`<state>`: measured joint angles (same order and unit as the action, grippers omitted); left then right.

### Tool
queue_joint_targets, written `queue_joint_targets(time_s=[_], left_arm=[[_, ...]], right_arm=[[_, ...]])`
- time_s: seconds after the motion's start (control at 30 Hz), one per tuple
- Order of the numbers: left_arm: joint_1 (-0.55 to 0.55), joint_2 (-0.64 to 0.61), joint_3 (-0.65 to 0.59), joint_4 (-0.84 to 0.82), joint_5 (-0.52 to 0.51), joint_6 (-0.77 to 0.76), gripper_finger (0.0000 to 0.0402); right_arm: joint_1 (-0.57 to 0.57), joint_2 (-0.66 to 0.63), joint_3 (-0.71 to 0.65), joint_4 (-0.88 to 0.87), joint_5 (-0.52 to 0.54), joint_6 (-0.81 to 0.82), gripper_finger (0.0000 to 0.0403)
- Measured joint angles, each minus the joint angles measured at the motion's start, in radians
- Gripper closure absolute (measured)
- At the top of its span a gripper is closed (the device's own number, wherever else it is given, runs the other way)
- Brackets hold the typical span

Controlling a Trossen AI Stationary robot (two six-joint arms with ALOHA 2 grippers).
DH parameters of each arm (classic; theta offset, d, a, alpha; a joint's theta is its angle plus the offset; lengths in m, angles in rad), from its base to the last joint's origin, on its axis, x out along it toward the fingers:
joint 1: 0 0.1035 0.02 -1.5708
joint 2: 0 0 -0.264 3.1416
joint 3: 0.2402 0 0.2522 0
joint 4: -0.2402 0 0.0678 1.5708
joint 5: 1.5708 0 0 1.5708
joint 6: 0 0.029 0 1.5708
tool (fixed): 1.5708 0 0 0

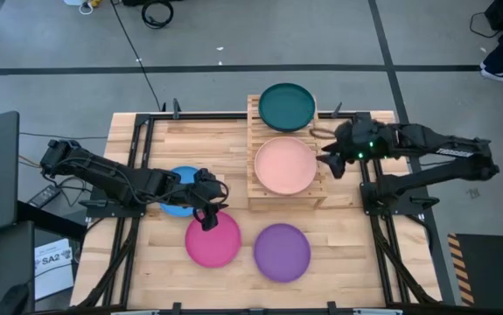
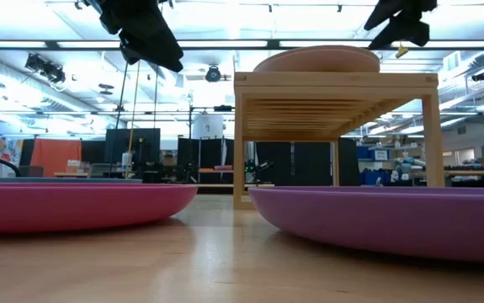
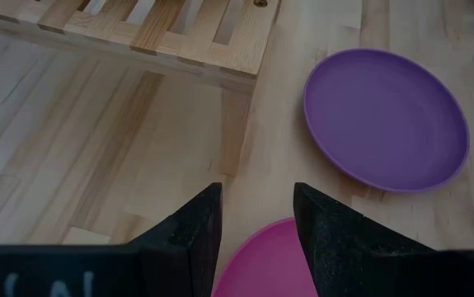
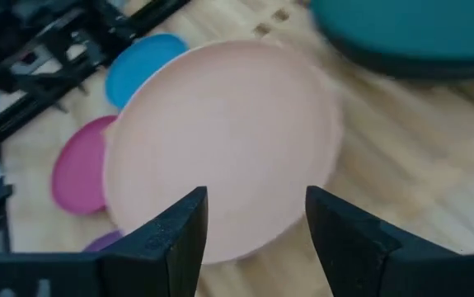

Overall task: Place and stack plates onto a shelf
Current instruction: Stack the pink plate on top of the dark green plate

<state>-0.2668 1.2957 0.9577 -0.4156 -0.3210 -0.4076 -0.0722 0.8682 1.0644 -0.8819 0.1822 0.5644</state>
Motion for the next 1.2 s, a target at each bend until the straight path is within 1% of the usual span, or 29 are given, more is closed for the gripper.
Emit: queue_joint_targets(time_s=[0.2, 0.33, 0.5, 0.73, 0.93, 1.2], left_arm=[[0.0, 0.0, 0.0, 0.0, 0.0, 0.0, 0.0244], [0.0, 0.0, 0.0, 0.0, 0.0, 0.001, 0.0244], [0.0, 0.0, 0.0, 0.0, 0.0, 0.001, 0.0244], [0.0, 0.0, 0.0, 0.0, 0.0, 0.002, 0.0244], [0.0, 0.0, 0.0, 0.0, 0.0, 0.002, 0.0244], [0.0, 0.0, 0.0, 0.0, 0.0, 0.002, 0.0244]], right_arm=[[0.186, -0.01, -0.134, 0.159, 0.033, 0.114, 0.0192], [0.287, -0.004, -0.184, 0.23, 0.047, 0.146, 0.0192], [0.41, -0.005, -0.194, 0.239, 0.163, 0.191, 0.0192], [0.57, 0.01, -0.194, 0.279, 0.262, 0.204, 0.0192], [0.687, 0.066, -0.194, 0.341, 0.3, 0.203, 0.0192], [0.802, 0.198, -0.194, 0.403, 0.3, 0.203, 0.0192]])
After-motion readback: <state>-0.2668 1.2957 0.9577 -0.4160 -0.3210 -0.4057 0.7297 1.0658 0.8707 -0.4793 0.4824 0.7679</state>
